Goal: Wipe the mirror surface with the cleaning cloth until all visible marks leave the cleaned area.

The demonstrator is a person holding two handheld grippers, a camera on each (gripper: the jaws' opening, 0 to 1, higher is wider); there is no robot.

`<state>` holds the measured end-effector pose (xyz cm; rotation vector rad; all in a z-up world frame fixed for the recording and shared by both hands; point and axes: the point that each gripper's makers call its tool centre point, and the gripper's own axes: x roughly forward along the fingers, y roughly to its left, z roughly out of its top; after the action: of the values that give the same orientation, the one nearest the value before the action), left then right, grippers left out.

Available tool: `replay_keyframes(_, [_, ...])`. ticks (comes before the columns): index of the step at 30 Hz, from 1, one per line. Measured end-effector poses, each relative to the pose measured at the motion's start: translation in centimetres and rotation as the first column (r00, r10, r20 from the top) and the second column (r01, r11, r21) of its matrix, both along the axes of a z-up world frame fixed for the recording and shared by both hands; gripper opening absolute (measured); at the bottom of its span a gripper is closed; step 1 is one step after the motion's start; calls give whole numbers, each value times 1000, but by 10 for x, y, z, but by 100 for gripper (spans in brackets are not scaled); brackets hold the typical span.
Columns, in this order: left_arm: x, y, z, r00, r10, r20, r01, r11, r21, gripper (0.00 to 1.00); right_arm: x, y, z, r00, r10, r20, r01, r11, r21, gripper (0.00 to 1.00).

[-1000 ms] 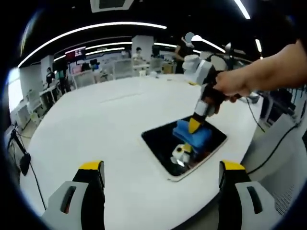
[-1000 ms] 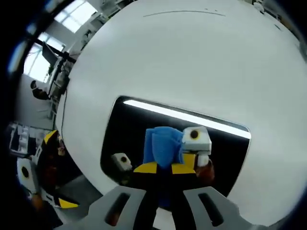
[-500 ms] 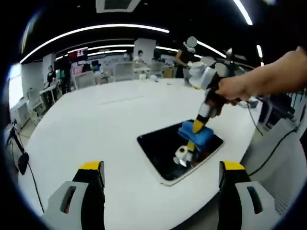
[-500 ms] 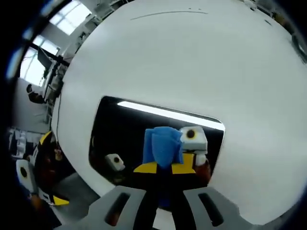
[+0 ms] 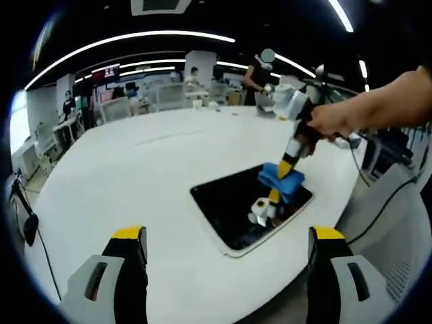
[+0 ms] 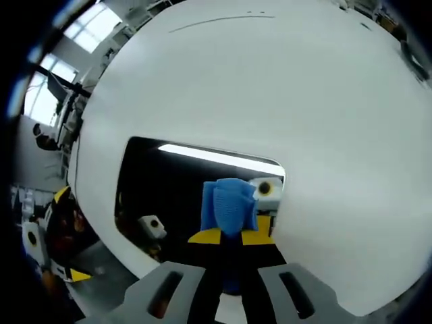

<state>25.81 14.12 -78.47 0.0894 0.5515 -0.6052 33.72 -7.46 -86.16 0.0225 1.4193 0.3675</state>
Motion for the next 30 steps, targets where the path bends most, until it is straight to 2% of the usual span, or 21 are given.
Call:
replay_keyframes(4, [2, 4, 2, 1000, 16, 1, -16, 1000, -20, 100, -1, -6, 0, 1000, -10, 3, 10, 1000, -6, 2])
replay_keyframes(6, [4, 12, -2, 997, 69, -29, -70, 997, -39, 99, -1, -9, 0, 1000, -11, 1, 11, 1000, -14, 2])
replay_keyframes(8, [4, 17, -2, 996, 88, -25, -89, 995, -52, 99, 0, -11, -1, 1000, -18, 1, 18, 1000, -21, 2])
replay_keyframes(11, [3, 14, -2, 996, 87, -26, -89, 994, -59, 99, 0, -16, 0, 1000, -6, 17, 7, 999, -44, 2])
replay_keyframes(15, [3, 9, -2, 999, 54, 2, -54, 998, -13, 99, -4, -18, 3, 1000, -17, 25, 18, 999, -41, 2])
replay_keyframes(17, [3, 11, -2, 998, 56, 8, -56, 998, -11, 99, -3, -18, 2, 1000, -18, 24, 19, 999, -36, 2])
replay_keyframes(19, [4, 12, -3, 998, 65, 3, -65, 998, -15, 99, -3, -20, 2, 1000, -15, 25, 16, 999, -42, 2])
replay_keyframes(21, [4, 15, -9, 996, 82, -26, -83, 996, -16, 99, -3, -21, 3, 1000, -15, 28, 16, 999, -44, 2])
replay_keyframes(30, [3, 14, -9, 997, 74, -18, -74, 997, 3, 100, 0, -24, -1, 999, -23, 23, 24, 999, -44, 2])
